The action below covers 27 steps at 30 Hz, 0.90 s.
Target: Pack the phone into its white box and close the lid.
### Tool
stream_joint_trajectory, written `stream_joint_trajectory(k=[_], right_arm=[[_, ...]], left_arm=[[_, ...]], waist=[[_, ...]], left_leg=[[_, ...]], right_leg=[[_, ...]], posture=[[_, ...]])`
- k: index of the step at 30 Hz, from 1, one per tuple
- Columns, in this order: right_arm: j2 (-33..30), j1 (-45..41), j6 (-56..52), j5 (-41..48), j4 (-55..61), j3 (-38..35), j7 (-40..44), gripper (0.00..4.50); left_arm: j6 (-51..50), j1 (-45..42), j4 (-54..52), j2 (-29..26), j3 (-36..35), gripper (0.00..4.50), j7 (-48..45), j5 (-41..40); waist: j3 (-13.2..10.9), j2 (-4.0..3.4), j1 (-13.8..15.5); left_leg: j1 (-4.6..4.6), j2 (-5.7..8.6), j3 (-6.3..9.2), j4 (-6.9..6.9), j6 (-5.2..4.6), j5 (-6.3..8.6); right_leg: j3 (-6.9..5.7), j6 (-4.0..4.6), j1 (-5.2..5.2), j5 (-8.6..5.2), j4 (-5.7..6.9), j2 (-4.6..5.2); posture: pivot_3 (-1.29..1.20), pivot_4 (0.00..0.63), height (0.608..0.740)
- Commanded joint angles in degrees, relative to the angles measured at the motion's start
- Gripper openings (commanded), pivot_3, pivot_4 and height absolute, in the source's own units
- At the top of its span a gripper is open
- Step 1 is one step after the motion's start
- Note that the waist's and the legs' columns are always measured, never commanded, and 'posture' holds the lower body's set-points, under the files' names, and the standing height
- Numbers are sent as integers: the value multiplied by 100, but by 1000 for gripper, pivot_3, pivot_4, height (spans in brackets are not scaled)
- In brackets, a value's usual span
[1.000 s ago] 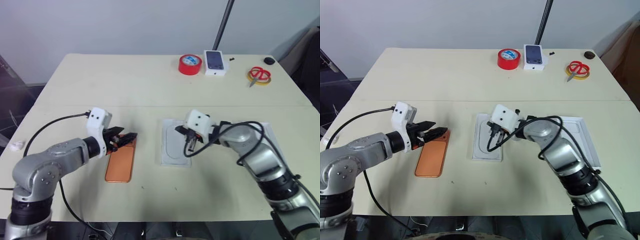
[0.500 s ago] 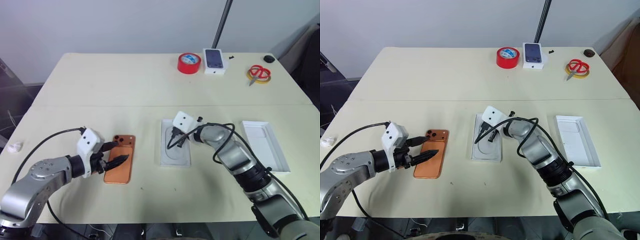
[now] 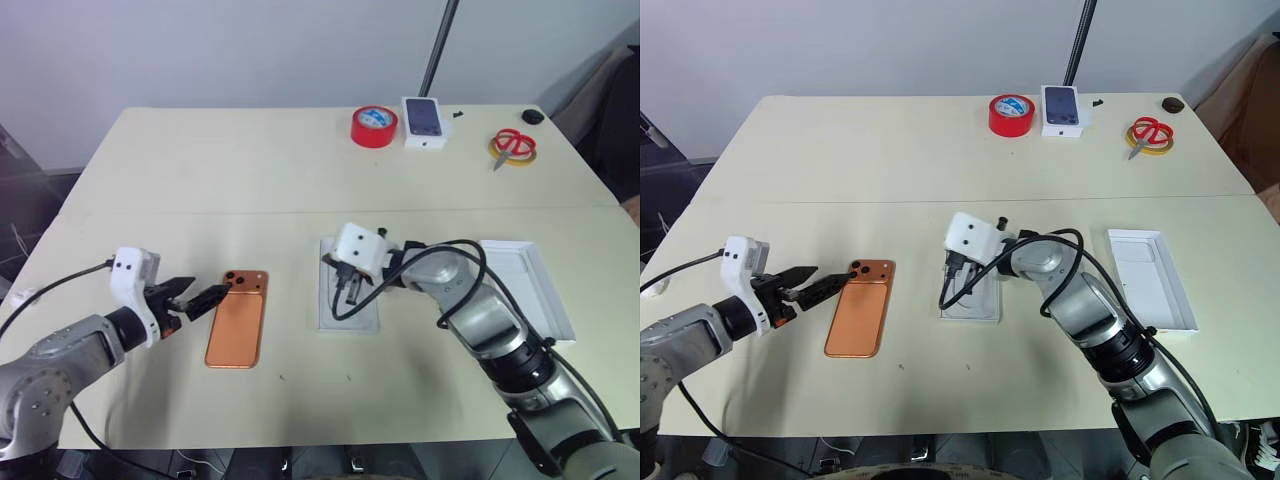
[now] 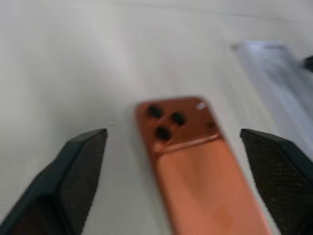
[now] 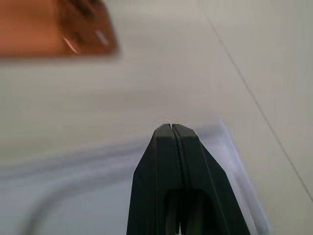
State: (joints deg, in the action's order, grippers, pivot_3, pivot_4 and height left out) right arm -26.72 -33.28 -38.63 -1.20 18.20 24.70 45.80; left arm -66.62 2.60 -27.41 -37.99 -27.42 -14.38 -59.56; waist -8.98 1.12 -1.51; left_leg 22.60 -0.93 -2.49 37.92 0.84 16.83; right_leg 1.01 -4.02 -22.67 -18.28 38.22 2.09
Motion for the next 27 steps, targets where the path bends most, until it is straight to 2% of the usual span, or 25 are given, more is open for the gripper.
stream_joint_trajectory(k=[1,6,10,16,21,27], right_arm=[[36,-245,204,7,51,479,411,0],[213,-841,587,-361,-861,1222,796,0],[413,-1082,1154,-544,-1465,1634,1128,0],[789,-1150,1490,-924,-2061,1974,1236,0],[982,-1102,1574,-1073,-2174,1910,1236,0],[791,-936,1487,-1173,-1978,1634,1201,0]], left_arm=[[-835,-21,140,-6,-412,4463,636,-1054],[-1353,99,446,-223,-232,4463,1407,-2451],[-1361,212,533,-464,204,4463,1751,-2860],[-1090,211,645,-481,742,4463,2080,-3137],[-673,59,615,-342,1266,4463,2407,-3697],[-214,-256,592,-146,1943,4463,2782,-4093]], waist=[[0,2,1],[0,1,-25],[0,-1,-71],[12,-27,-87],[20,-41,-82],[21,-43,-6]], left_leg=[[0,0,0,3,0,0],[-17,1,4,12,1,-2],[-21,3,9,12,3,-3],[-29,4,9,12,5,-4],[-67,19,9,10,4,-4],[-77,37,9,11,-1,-6]], right_leg=[[0,0,2,0,0,0],[-4,2,16,0,9,2],[-8,3,21,-1,8,4],[-9,4,30,-1,6,7],[-16,24,52,-12,3,27],[-17,26,67,-13,-2,44]], posture=[[0,150,740],[0,150,740],[0,150,740],[0,150,740],[0,150,740],[0,150,740]])
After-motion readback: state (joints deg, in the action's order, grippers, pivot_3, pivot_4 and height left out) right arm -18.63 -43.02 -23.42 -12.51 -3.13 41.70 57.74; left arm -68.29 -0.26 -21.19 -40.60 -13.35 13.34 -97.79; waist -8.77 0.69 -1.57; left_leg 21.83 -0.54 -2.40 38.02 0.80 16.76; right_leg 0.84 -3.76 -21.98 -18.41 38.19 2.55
